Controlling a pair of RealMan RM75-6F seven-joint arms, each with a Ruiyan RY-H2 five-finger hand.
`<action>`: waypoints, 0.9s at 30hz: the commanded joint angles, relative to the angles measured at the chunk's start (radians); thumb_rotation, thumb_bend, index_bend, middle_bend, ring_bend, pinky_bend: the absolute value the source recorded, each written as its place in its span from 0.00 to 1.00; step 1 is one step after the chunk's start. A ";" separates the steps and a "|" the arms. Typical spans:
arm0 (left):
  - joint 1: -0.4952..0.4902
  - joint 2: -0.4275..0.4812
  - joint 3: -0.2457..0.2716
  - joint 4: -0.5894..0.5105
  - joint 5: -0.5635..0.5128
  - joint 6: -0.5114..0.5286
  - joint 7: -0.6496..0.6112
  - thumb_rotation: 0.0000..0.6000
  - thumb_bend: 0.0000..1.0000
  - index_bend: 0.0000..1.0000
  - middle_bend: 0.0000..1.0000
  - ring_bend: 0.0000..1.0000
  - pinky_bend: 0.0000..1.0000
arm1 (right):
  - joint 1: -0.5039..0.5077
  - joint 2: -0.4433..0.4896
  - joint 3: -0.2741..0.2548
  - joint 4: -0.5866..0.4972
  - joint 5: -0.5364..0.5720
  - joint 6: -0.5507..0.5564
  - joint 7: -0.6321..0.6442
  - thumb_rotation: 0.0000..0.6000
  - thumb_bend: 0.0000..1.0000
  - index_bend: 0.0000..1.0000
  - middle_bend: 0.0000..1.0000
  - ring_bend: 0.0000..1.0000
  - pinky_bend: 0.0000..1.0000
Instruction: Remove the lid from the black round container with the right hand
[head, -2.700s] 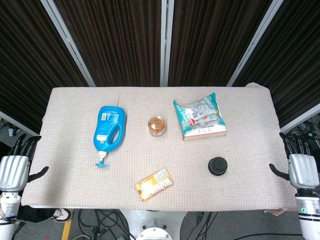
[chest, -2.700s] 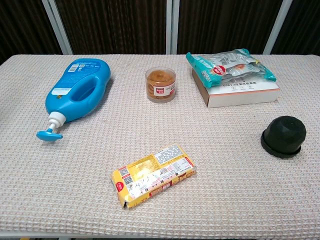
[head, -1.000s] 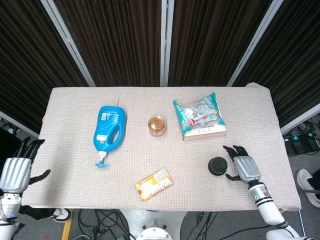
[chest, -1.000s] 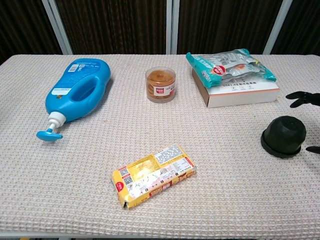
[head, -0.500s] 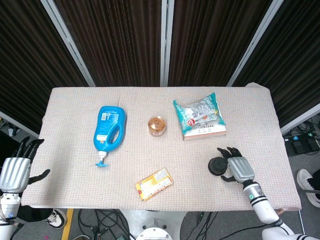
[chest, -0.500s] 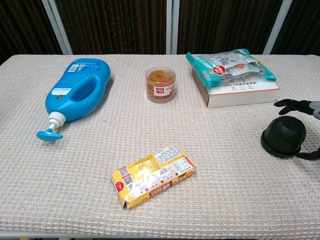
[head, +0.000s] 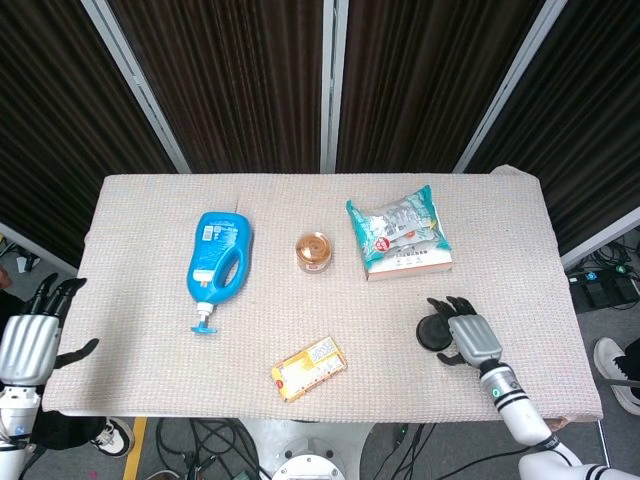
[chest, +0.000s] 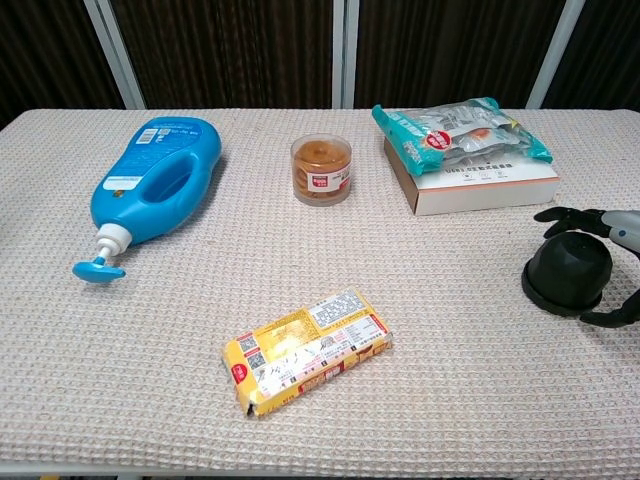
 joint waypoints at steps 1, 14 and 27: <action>0.000 0.000 0.000 0.000 0.000 -0.001 0.000 1.00 0.13 0.14 0.15 0.06 0.31 | 0.001 -0.002 0.000 0.002 0.001 0.001 0.001 1.00 0.08 0.00 0.15 0.00 0.00; 0.001 0.001 0.000 0.002 -0.001 -0.001 -0.005 1.00 0.13 0.14 0.15 0.06 0.31 | 0.011 -0.013 -0.002 0.015 0.006 -0.009 0.015 1.00 0.09 0.00 0.18 0.00 0.00; 0.001 0.000 0.002 0.006 0.000 -0.002 -0.010 1.00 0.13 0.14 0.15 0.06 0.31 | 0.012 -0.019 -0.002 0.019 0.011 0.002 0.010 1.00 0.10 0.00 0.26 0.00 0.00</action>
